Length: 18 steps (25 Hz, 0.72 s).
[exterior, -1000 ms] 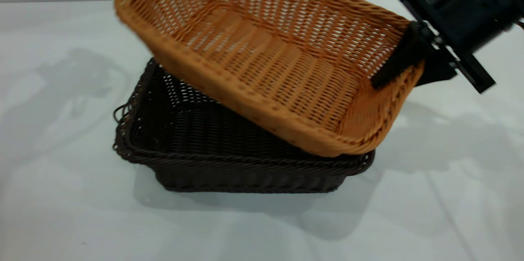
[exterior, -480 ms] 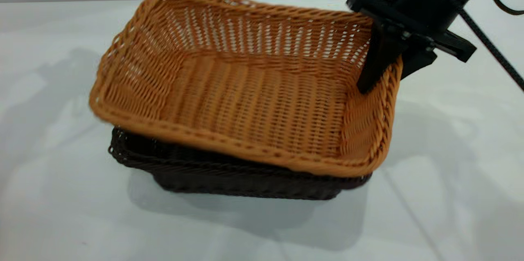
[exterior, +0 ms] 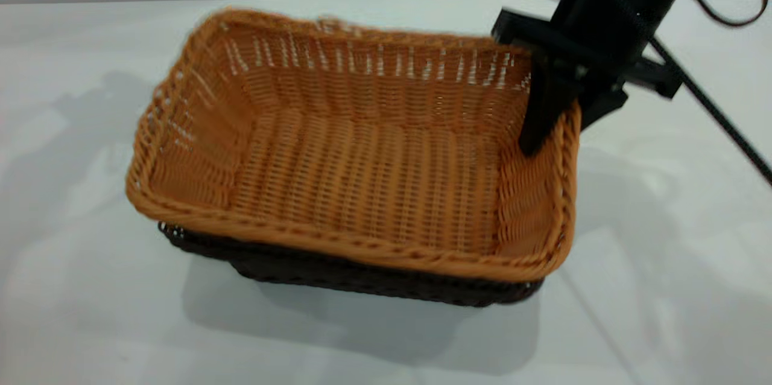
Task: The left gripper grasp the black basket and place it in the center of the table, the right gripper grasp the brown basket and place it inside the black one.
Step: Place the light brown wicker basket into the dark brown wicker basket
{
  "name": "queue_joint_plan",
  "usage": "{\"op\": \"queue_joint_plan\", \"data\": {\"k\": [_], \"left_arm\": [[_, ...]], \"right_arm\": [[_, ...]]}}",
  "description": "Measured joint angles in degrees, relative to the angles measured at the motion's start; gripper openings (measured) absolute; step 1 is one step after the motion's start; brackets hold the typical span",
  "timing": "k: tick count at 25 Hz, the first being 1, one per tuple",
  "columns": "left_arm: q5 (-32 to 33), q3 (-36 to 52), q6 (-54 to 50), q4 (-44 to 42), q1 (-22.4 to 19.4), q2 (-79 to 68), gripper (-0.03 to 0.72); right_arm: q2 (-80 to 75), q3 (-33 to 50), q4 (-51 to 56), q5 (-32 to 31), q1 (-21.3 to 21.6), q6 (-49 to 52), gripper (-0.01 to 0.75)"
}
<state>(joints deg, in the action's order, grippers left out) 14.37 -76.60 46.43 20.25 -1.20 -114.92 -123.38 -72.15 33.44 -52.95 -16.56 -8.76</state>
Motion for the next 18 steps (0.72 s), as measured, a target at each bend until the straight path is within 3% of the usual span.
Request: {"op": "queue_joint_plan", "data": {"k": [6, 8, 16, 18], "left_arm": [[0.2, 0.0, 0.0, 0.0, 0.0, -0.9, 0.545], [0.6, 0.0, 0.0, 0.0, 0.0, -1.3, 0.545], [1.1, 0.0, 0.3, -0.1, 0.0, -1.5, 0.545], [1.5, 0.0, 0.3, -0.1, 0.0, -1.2, 0.545]], "right_arm": [[-1.6, -0.1, -0.1, 3.4, 0.0, 3.6, 0.095], [-1.6, -0.1, -0.7, 4.0, 0.0, 3.6, 0.133], [-1.6, -1.7, -1.2, 3.1, -0.5, 1.6, 0.516], [-1.0, -3.5, -3.8, 2.9, -0.5, 1.9, 0.582]]}}
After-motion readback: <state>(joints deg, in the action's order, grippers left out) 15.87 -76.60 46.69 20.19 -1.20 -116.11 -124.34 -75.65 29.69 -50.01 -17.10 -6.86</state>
